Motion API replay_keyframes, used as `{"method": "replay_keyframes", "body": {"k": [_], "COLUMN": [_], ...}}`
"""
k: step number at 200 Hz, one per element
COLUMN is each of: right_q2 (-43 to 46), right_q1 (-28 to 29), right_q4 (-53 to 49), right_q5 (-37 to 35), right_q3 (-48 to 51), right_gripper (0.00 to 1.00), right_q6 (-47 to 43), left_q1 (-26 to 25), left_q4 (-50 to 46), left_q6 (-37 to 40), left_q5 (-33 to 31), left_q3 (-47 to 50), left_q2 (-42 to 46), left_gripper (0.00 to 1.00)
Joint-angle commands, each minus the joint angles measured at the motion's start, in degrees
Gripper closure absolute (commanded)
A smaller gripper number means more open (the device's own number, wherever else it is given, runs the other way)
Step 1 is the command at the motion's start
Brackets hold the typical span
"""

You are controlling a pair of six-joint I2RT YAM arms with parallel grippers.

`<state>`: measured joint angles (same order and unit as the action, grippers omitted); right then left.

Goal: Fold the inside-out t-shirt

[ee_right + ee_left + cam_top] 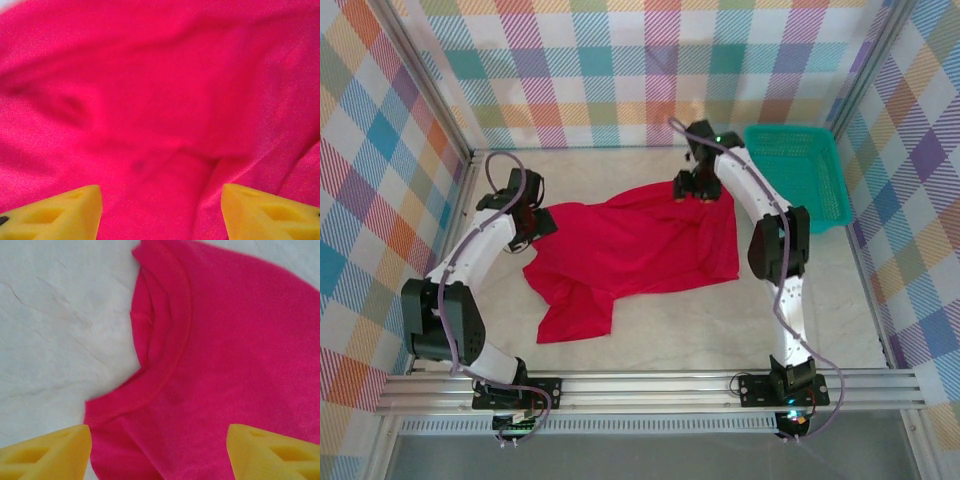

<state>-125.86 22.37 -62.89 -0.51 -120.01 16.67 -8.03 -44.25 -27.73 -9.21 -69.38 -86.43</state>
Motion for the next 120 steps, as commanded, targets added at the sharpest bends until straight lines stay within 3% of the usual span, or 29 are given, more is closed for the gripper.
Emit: {"method": "replay_keyframes", "body": {"k": [1,25,51,89,120], "right_q2": [12.13,15.72,16.53,8.77,2.34], "right_q1": [1.09,1.27,1.29,-0.06,-2.88], "right_q4": [12.78,18.51,25.09,26.27,25.01], "right_q5": [6.5,11.11,11.92,10.19,8.37], "right_q3": [14.86,27.56,37.05,34.24,29.04], "right_gripper": [0.35,0.35,0.34,0.35,0.36], "right_q6": [1.57,4.62,6.82,7.1,6.5], "left_q1": [-2.4,-6.14,-7.22,-6.53,-4.83], "left_q4": [5.49,10.56,13.12,12.22,7.4], "left_q6": [-1.78,-3.32,-4.12,-3.47,-2.82], "left_q5": [8.12,13.89,14.93,12.8,10.75], "left_q3": [4.61,7.68,6.72,-2.8,-17.45], "left_q2": [2.62,-0.38,-6.86,-21.57,-35.15], "left_gripper": [0.3,0.3,0.3,0.31,0.32]}}
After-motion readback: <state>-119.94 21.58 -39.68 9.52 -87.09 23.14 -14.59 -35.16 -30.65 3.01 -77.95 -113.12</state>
